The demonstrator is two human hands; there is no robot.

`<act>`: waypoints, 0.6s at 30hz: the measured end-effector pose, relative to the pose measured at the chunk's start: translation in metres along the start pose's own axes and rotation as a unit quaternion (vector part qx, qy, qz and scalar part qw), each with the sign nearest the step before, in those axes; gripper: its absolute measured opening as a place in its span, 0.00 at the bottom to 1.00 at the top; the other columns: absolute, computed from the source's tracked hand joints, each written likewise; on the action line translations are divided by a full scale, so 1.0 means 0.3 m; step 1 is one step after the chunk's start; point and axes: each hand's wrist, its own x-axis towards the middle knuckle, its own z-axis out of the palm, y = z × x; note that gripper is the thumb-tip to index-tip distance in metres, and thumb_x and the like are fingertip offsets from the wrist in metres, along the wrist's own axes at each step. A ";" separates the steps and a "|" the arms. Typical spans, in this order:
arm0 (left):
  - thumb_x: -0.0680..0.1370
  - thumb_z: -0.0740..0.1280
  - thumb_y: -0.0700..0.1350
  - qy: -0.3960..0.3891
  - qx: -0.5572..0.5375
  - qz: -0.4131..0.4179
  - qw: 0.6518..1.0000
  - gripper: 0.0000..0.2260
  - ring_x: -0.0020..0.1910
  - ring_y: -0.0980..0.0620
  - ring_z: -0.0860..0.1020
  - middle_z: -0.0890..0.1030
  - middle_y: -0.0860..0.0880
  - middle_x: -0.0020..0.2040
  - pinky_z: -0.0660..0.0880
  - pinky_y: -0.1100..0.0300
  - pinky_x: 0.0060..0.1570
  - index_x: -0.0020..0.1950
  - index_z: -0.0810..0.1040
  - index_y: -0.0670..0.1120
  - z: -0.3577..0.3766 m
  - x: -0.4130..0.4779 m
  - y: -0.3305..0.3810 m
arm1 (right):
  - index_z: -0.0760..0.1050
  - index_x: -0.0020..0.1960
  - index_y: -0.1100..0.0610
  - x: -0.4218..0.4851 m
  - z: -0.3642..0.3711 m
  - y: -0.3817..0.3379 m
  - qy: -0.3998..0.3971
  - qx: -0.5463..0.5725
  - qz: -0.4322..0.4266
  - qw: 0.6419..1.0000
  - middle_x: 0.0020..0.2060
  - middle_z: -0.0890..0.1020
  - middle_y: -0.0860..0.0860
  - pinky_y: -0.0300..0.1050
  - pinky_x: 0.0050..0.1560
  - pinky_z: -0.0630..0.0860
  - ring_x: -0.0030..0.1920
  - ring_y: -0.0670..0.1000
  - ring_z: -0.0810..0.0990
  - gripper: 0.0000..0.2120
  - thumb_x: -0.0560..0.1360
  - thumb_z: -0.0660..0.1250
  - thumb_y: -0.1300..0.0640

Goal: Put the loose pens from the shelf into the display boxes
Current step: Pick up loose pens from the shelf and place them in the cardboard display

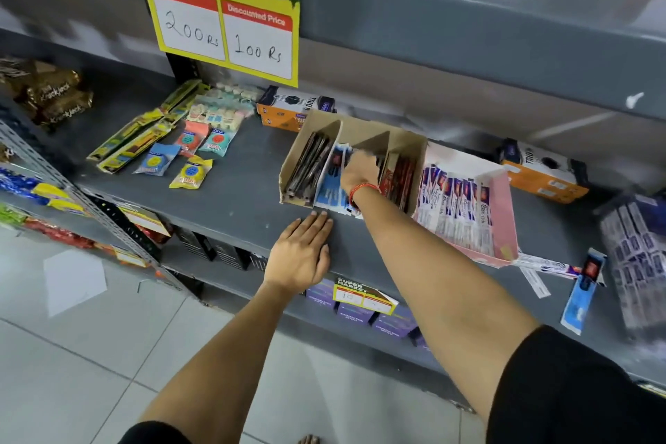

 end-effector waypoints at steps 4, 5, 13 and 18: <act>0.75 0.55 0.47 -0.002 -0.001 -0.001 1.000 0.22 0.64 0.44 0.73 0.76 0.42 0.64 0.69 0.51 0.62 0.63 0.76 0.40 -0.001 -0.001 0.000 | 0.78 0.45 0.66 0.049 -0.104 -0.065 -0.025 0.021 -0.051 0.998 0.54 0.81 0.66 0.48 0.54 0.80 0.54 0.62 0.82 0.07 0.77 0.62 0.66; 0.75 0.55 0.47 -0.002 -0.001 -0.001 1.000 0.22 0.64 0.44 0.73 0.76 0.42 0.64 0.69 0.51 0.63 0.64 0.76 0.40 -0.002 -0.001 -0.001 | 0.79 0.45 0.67 0.066 -0.128 -0.055 -0.060 0.005 -0.076 0.995 0.52 0.82 0.63 0.43 0.48 0.82 0.50 0.59 0.83 0.05 0.76 0.65 0.66; 0.75 0.54 0.49 -0.008 0.006 -0.003 1.000 0.23 0.64 0.44 0.73 0.76 0.42 0.64 0.68 0.51 0.63 0.64 0.75 0.40 -0.001 -0.002 0.000 | 0.82 0.49 0.60 0.106 -0.177 -0.001 -0.202 -0.329 -0.266 0.883 0.49 0.83 0.53 0.48 0.51 0.79 0.49 0.55 0.81 0.12 0.67 0.73 0.68; 0.75 0.54 0.49 -0.006 0.006 -0.006 1.000 0.22 0.64 0.44 0.73 0.77 0.42 0.64 0.67 0.51 0.63 0.64 0.75 0.41 -0.004 -0.004 0.000 | 0.80 0.55 0.58 0.074 -0.156 -0.030 -0.179 -0.416 -0.339 0.824 0.58 0.79 0.56 0.49 0.49 0.78 0.52 0.57 0.79 0.17 0.67 0.73 0.68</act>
